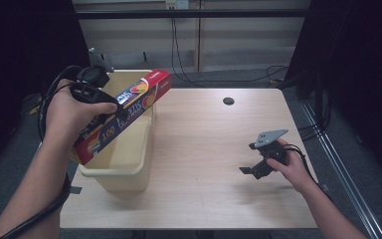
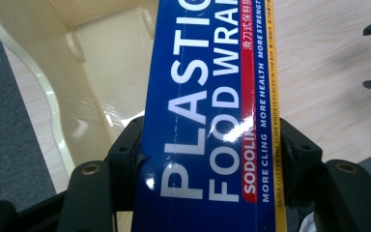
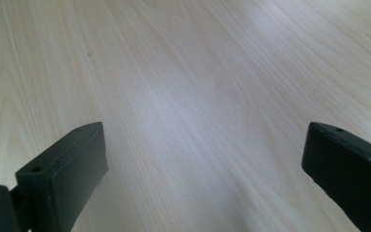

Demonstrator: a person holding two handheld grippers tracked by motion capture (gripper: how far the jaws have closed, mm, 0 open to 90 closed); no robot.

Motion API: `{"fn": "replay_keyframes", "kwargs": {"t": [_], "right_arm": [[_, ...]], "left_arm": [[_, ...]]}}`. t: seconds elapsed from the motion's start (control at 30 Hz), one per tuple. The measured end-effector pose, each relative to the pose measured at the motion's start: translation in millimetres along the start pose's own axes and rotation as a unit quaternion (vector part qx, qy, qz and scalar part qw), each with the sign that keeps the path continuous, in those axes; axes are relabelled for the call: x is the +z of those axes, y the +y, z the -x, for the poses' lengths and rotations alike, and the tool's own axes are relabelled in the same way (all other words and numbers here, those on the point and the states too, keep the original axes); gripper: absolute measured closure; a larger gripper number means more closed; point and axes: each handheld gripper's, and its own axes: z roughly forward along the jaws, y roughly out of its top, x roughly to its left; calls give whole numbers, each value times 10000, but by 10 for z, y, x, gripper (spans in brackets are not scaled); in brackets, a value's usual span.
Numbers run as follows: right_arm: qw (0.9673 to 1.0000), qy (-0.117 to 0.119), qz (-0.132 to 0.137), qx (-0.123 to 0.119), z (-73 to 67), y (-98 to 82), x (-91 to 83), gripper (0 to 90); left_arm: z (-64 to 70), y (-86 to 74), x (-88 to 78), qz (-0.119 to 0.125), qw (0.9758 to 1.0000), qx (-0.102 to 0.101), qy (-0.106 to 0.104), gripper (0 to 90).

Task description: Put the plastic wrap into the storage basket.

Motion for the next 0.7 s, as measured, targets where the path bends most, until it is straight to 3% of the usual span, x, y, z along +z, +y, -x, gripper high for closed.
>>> {"fn": "replay_keyframes", "kwargs": {"t": [0.1,0.13,0.33,0.47,0.5,0.7], "right_arm": [[10000,6,5,-4,2,1,2,20],[10000,-24,8,-30,3,3,5,20],[10000,-21,33,-3,12,7,-7,20],[10000,-8,35,-1,16,8,-7,20],[10000,-6,34,-2,15,8,-7,21],[10000,-5,45,4,15,12,-11,20]], "left_arm": [[-30,-12,-15,16,10000,-59,16,402],[-51,-20,-19,32,9998,-178,33,402],[-119,-38,-31,71,9994,-317,78,402],[-146,-43,-44,11,9995,-302,128,402],[-153,-48,-46,49,9992,-391,115,402],[-207,-77,-78,80,9985,-493,208,402]]}}
